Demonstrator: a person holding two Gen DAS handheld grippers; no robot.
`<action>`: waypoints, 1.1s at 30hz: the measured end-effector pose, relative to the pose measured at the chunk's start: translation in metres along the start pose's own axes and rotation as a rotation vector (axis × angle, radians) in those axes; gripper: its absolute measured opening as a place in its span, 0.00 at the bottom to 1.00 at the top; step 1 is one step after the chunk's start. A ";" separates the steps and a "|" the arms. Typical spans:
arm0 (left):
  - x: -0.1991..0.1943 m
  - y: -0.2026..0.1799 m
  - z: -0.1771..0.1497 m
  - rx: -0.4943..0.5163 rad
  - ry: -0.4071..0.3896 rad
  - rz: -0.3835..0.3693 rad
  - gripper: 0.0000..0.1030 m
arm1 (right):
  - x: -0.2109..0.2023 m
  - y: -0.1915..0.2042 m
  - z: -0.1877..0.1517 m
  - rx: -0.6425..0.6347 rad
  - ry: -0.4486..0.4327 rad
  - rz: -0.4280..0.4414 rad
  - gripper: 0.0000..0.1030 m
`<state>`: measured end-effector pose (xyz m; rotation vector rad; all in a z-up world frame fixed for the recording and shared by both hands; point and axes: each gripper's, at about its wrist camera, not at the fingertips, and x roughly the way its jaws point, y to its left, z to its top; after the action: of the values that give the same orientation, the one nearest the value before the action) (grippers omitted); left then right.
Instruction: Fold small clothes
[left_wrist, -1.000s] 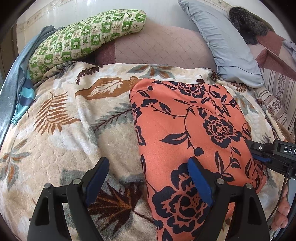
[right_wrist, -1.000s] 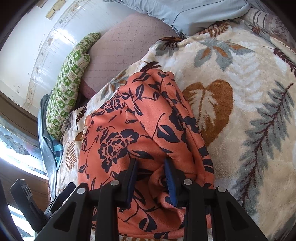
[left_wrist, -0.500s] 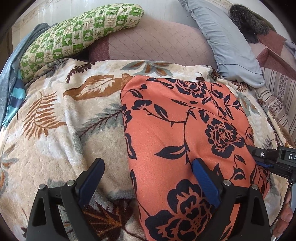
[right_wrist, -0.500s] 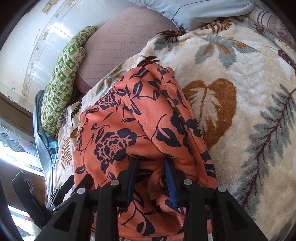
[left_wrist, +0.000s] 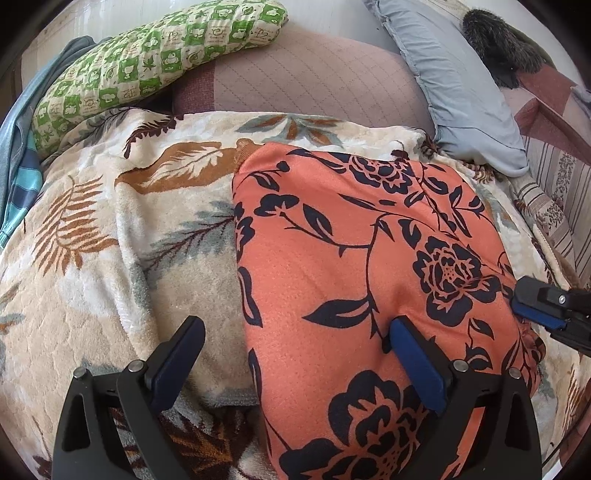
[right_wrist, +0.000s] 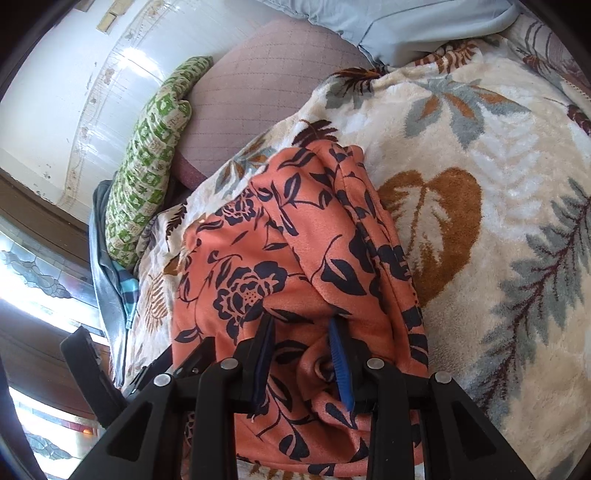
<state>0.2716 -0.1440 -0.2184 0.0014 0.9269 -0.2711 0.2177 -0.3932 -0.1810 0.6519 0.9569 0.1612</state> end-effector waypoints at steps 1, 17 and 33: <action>0.000 -0.001 0.000 0.003 0.000 0.000 0.98 | -0.005 0.001 0.002 -0.011 -0.017 0.013 0.33; 0.016 0.005 0.007 -0.049 0.100 -0.132 0.98 | 0.021 -0.061 0.037 0.165 0.043 -0.010 0.68; 0.021 -0.006 0.009 -0.046 0.156 -0.232 0.96 | 0.056 -0.035 0.037 0.131 0.141 0.072 0.64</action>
<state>0.2893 -0.1553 -0.2284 -0.1296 1.0902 -0.4691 0.2748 -0.4147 -0.2262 0.8044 1.0865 0.2114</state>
